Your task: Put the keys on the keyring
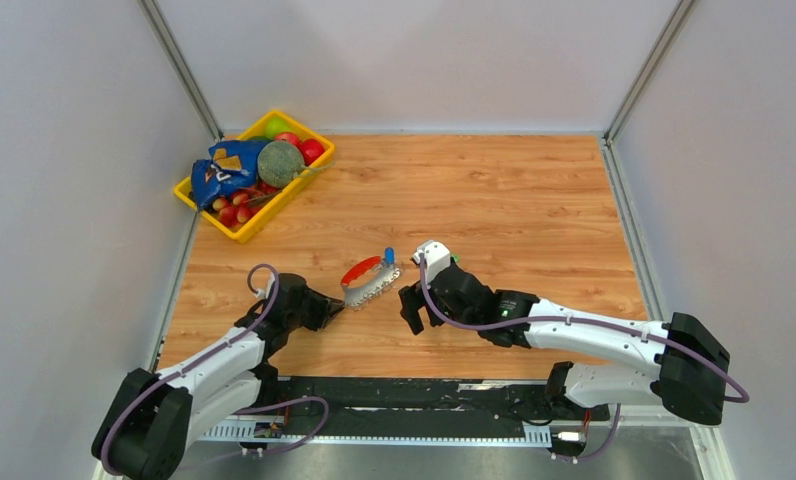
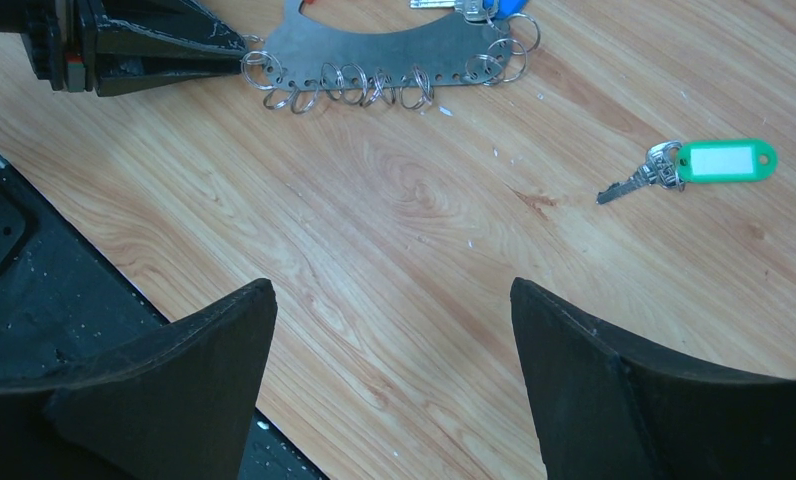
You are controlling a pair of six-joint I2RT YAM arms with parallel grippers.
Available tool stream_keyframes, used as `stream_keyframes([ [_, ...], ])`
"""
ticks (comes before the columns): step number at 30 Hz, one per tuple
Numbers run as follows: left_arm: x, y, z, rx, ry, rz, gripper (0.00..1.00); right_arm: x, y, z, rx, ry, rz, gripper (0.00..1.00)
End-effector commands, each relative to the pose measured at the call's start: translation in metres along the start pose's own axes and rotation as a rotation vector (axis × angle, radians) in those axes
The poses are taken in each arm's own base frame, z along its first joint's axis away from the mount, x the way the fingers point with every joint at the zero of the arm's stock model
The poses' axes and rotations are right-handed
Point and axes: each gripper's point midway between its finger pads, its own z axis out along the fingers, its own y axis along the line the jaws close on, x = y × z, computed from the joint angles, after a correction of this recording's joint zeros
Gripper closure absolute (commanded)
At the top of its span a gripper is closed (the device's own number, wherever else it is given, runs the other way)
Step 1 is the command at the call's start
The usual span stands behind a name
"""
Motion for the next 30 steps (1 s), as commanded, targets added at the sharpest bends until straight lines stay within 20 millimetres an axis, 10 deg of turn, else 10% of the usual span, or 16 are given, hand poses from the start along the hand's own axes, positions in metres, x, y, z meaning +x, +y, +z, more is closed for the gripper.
stream_keyframes([
  [1, -0.001, 0.006, 0.003, -0.009, -0.003, -0.004, 0.77, -0.007, 0.005, 0.0, -0.017, -0.04, 0.025, 0.1],
  [13, -0.012, -0.017, -0.01, 0.07, -0.054, 0.104, 1.0, -0.011, 0.007, -0.001, -0.023, -0.051, 0.028, 0.1],
  [20, -0.031, -0.072, -0.046, 0.182, -0.156, 0.357, 1.0, -0.024, 0.012, -0.011, -0.047, -0.089, 0.024, 0.1],
  [30, -0.006, -0.142, -0.082, 0.384, -0.034, 0.674, 1.0, -0.059, 0.018, -0.041, -0.066, -0.146, -0.054, 0.1],
])
